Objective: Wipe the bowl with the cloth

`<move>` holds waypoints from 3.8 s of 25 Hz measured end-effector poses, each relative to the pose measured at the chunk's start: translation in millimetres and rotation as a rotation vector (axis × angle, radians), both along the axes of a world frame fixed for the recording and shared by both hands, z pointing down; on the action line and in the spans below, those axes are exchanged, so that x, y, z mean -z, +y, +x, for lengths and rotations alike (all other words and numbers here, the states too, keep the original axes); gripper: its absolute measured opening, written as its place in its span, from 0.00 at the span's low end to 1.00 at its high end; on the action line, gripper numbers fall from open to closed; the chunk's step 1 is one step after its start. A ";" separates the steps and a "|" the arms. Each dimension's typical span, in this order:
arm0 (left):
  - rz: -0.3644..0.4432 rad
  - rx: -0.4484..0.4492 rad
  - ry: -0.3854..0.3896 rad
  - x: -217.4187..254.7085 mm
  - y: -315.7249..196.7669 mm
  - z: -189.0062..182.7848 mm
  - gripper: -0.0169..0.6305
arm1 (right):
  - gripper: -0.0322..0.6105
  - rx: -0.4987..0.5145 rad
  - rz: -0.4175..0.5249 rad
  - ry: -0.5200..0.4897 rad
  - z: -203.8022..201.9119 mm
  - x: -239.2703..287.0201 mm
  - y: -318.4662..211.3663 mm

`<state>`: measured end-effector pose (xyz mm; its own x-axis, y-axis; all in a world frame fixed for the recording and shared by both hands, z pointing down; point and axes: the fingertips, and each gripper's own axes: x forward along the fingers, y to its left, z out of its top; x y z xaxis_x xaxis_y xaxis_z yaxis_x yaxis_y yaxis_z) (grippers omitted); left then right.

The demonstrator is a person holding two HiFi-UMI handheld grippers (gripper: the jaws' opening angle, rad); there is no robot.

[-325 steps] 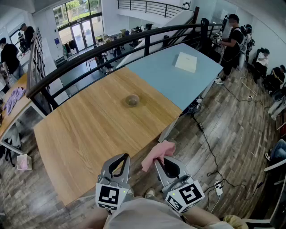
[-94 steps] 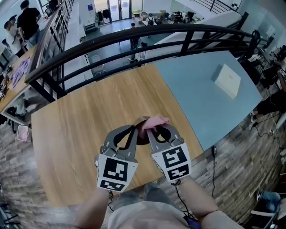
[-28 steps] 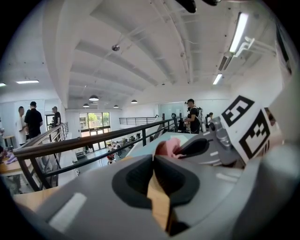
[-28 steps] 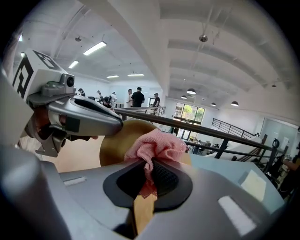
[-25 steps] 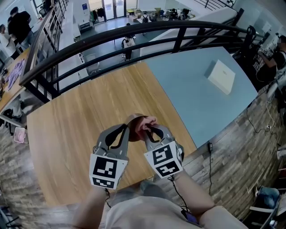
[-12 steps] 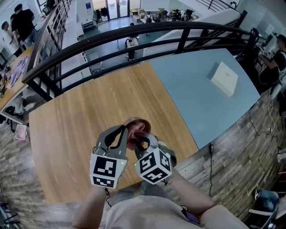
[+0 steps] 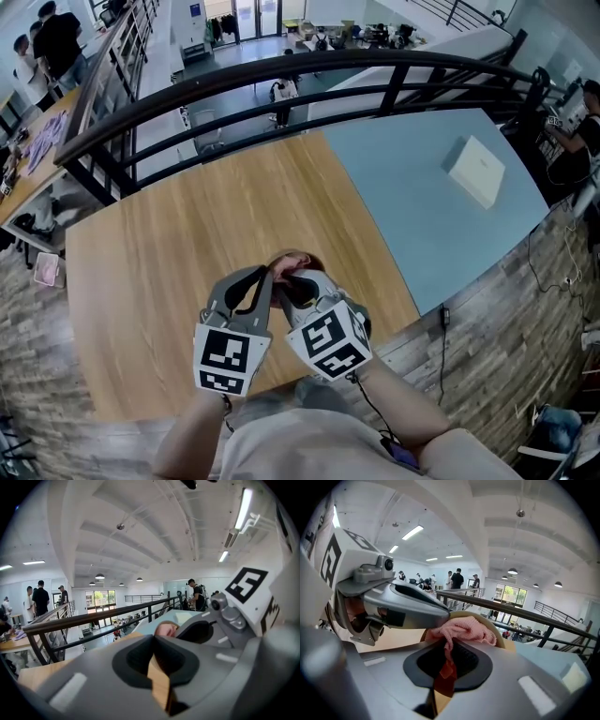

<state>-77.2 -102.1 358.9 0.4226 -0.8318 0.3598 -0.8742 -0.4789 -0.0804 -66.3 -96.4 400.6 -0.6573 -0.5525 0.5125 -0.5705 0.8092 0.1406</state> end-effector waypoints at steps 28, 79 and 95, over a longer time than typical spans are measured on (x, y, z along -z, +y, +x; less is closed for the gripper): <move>0.069 -0.091 -0.239 1.2 25.4 16.0 0.04 | 0.09 -0.121 0.147 -0.251 60.0 113.2 8.8; -0.023 0.116 0.233 15.8 -5.1 -8.9 0.04 | 0.10 0.014 -0.096 0.087 58.7 -28.0 31.4; -0.052 0.114 0.364 18.6 -1.3 2.4 0.04 | 0.10 -0.012 -0.189 -0.189 12.8 -13.8 49.2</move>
<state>-74.7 -103.4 340.4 0.4368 -0.8653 0.2460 -0.8887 -0.3726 0.2672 -53.4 -47.2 414.4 -0.7447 -0.4673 0.4765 -0.5824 0.8037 -0.1221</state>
